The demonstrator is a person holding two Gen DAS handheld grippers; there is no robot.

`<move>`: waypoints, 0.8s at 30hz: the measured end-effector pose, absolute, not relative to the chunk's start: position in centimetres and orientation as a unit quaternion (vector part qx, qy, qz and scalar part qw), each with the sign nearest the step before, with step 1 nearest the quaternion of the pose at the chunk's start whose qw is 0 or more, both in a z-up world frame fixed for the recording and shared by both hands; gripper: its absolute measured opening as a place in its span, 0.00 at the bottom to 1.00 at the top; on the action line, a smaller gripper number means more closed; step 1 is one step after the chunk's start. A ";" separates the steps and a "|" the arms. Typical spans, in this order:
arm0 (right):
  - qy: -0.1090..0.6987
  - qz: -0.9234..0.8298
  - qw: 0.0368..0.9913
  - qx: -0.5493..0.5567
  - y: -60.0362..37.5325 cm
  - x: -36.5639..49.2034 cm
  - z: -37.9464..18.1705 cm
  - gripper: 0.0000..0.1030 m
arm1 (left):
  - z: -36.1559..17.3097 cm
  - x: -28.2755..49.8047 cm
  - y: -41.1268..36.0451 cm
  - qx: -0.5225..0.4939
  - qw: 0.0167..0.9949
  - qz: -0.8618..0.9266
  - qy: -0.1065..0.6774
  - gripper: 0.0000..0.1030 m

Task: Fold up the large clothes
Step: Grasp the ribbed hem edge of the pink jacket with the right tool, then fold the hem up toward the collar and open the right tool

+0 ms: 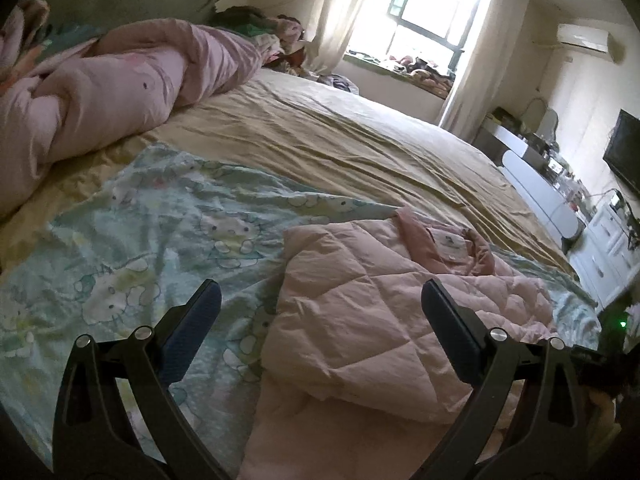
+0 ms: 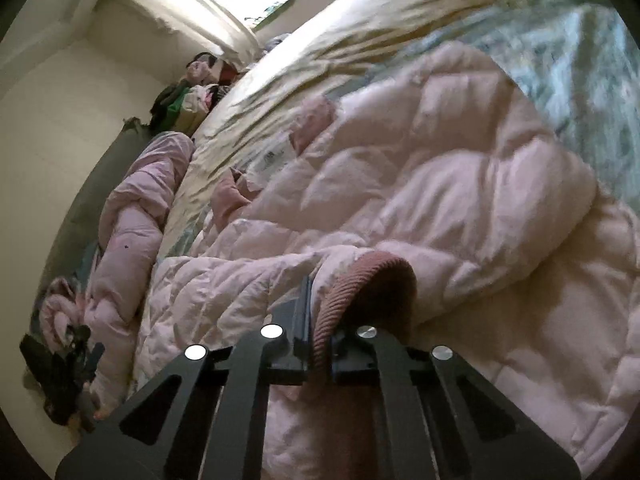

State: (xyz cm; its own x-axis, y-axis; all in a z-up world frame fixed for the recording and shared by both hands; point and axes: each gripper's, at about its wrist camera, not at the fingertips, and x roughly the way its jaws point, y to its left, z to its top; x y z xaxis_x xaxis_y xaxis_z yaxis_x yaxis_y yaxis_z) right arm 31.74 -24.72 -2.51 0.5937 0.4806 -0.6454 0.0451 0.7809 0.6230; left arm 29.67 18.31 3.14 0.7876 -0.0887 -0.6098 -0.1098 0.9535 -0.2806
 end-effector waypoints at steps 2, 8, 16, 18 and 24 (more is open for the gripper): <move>0.415 0.137 0.856 0.276 -24.1 31.9 -0.8 0.05 | 2.7 29.9 18.2 -0.158 0.932 0.006 0.327 0.91; 0.339 0.169 0.908 0.177 -22.4 33.1 7.4 0.05 | 1.7 31.0 16.7 -0.155 0.929 -0.008 0.336 0.91; 0.329 0.140 0.926 0.120 -22.5 36.7 9.9 0.05 | 0.3 31.9 14.7 -0.134 0.925 -0.024 0.355 0.91; 0.336 0.133 0.925 0.116 -22.6 37.0 9.2 0.05 | 0.2 32.0 14.3 -0.131 0.924 -0.033 0.357 0.91; 0.356 0.107 0.921 0.117 -23.5 37.5 7.2 0.05 | -0.1 32.6 13.3 -0.117 0.924 -0.045 0.362 0.91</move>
